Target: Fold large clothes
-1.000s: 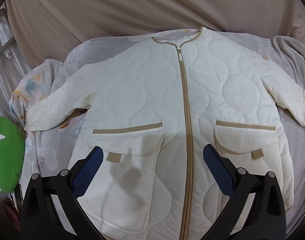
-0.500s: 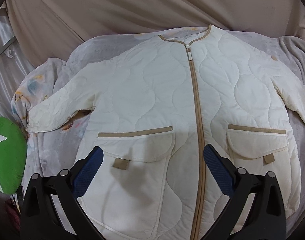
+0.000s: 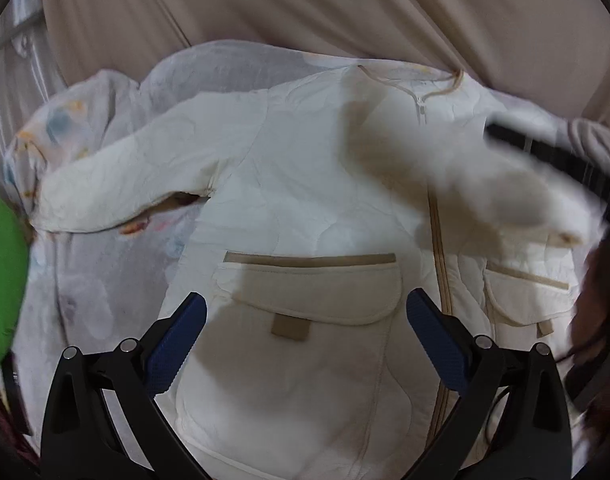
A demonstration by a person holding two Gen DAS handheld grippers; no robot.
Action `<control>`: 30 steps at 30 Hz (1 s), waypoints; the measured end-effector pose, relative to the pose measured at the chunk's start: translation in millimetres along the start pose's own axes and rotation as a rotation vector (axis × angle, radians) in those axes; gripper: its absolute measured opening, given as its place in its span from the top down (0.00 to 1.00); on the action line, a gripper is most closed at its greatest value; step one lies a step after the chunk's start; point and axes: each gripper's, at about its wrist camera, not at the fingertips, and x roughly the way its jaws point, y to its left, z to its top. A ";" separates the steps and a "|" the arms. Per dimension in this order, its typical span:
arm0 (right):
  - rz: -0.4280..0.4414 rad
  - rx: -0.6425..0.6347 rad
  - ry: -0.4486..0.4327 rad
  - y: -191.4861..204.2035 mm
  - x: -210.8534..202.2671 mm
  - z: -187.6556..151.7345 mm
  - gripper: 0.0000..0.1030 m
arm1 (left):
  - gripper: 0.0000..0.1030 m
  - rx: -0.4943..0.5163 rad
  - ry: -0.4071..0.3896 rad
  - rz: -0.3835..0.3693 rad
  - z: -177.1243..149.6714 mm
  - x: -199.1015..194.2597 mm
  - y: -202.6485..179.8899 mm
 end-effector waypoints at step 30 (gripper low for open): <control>-0.260 0.584 -0.033 -170.4 -42.2 -93.6 0.98 | 0.93 -0.071 0.066 -0.137 98.6 173.1 6.6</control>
